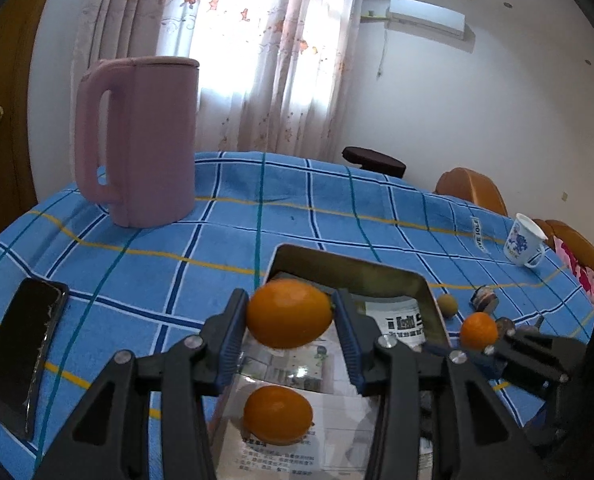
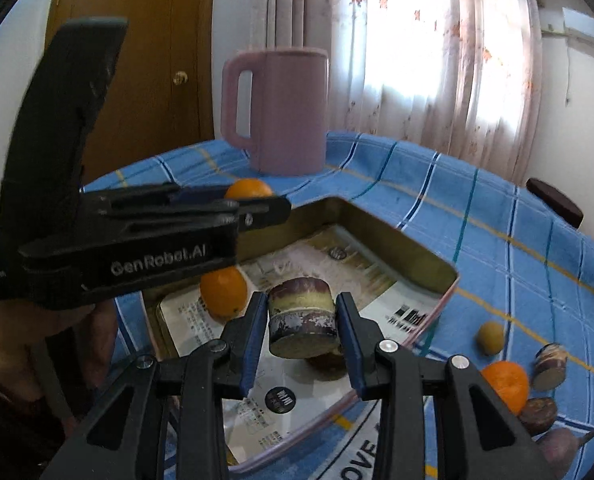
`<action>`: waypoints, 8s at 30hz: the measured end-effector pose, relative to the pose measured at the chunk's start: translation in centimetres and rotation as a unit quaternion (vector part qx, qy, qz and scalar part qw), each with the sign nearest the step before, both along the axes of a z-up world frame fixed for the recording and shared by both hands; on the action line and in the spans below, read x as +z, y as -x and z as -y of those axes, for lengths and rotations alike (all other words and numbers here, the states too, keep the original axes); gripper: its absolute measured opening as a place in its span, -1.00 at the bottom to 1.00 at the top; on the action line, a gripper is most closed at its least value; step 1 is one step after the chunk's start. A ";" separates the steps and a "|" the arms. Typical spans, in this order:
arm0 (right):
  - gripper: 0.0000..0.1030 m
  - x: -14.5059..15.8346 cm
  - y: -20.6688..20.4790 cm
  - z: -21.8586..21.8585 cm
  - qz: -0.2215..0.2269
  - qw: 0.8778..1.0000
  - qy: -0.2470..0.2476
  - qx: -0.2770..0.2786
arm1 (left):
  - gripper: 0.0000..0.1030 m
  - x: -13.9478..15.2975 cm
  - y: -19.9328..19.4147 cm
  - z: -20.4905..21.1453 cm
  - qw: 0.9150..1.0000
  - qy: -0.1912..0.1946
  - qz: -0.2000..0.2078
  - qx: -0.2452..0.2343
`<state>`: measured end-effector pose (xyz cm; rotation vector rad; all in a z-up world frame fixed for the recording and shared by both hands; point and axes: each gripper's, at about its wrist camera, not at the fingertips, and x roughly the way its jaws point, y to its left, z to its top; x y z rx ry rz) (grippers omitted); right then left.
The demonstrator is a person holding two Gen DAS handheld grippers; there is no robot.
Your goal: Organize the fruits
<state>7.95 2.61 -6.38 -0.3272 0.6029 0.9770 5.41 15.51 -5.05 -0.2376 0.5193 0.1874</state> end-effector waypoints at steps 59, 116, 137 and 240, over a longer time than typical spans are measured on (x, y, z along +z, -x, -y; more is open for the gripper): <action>0.04 0.1 -6.1 23.7 -0.020 0.948 -0.041 -0.316 | -0.35 -3.4 -6.4 24.3 0.951 -0.025 -0.138 -0.276; 0.04 2.4 -1.7 23.5 0.097 0.955 -0.103 -0.261 | -0.43 1.2 -0.9 21.0 0.981 -0.084 0.056 -0.166; 0.04 3.0 -0.1 22.9 0.137 0.954 -0.114 -0.240 | -0.43 2.0 -0.1 19.5 0.981 -0.108 0.089 -0.136; -0.02 -1.9 -8.3 15.6 -0.081 0.983 0.028 -0.162 | 0.74 0.4 -3.8 14.5 0.991 -0.073 -0.008 -0.113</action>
